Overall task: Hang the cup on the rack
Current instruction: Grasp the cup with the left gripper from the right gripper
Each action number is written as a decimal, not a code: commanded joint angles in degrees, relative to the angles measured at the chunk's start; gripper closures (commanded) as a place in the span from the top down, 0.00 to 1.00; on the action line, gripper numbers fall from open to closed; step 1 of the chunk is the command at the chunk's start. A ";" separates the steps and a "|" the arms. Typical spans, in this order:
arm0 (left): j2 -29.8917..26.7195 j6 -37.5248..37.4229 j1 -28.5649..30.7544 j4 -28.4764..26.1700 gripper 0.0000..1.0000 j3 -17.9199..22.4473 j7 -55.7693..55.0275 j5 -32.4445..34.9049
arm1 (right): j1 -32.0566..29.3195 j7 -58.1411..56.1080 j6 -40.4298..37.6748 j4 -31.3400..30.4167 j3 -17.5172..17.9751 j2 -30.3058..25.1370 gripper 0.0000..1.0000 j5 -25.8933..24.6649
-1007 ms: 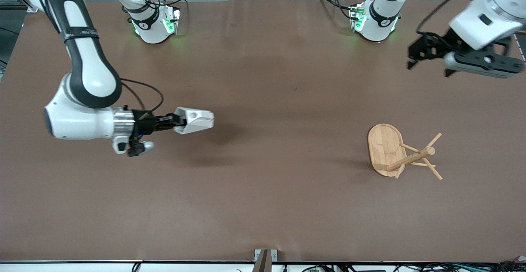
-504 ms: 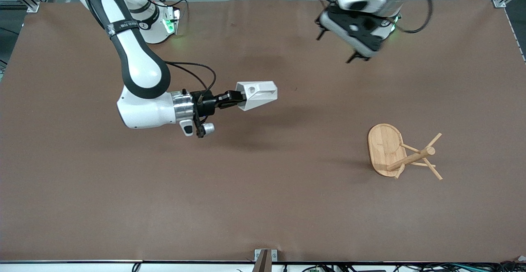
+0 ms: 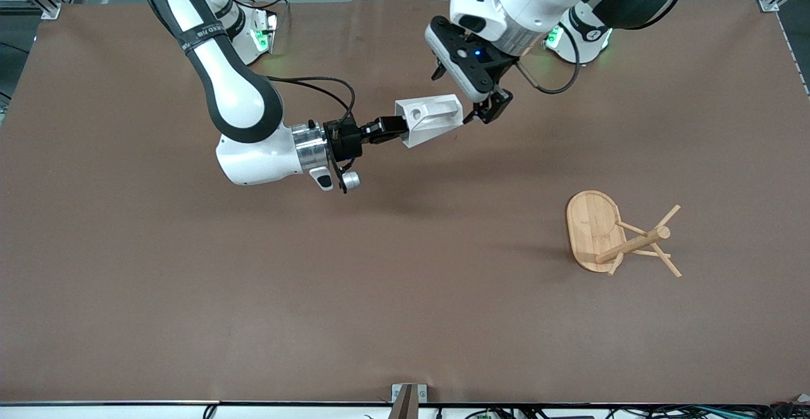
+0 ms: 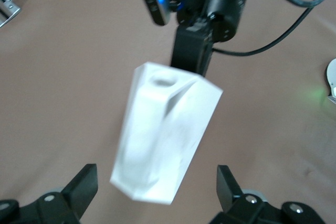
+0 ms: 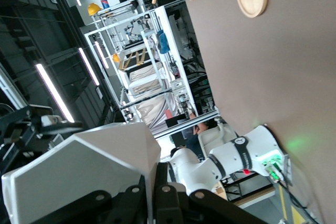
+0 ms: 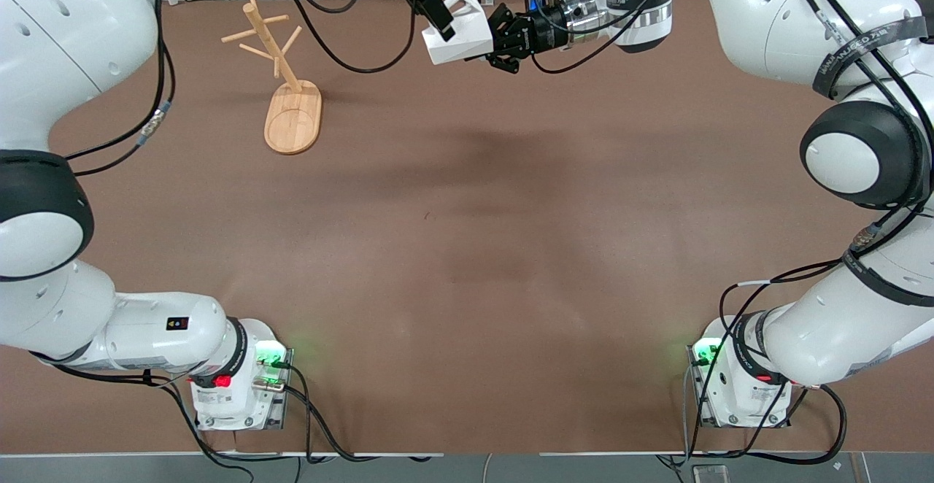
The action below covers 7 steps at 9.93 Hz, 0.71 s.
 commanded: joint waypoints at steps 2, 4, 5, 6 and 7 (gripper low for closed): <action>3.92 1.81 0.55 -1.48 1.00 -0.67 8.17 -0.14 | -0.46 0.36 -0.51 -0.41 0.76 -0.40 0.01 2.14; 4.80 1.72 0.37 -1.22 1.00 -0.67 8.38 0.03 | -0.46 0.36 -0.51 -0.41 0.76 -0.40 0.01 2.14; 6.37 0.24 -0.15 0.95 1.00 -0.67 8.11 0.12 | -0.46 0.54 -0.51 -0.41 0.76 -0.48 0.01 2.14; 7.26 -2.12 -0.76 2.02 1.00 -0.67 7.93 0.38 | -0.46 0.54 -0.51 -0.41 0.94 -0.48 0.01 2.14; 7.27 -2.84 -0.86 1.94 0.99 -0.67 7.93 0.39 | -0.46 0.54 -0.51 -0.50 0.94 -0.48 0.01 2.14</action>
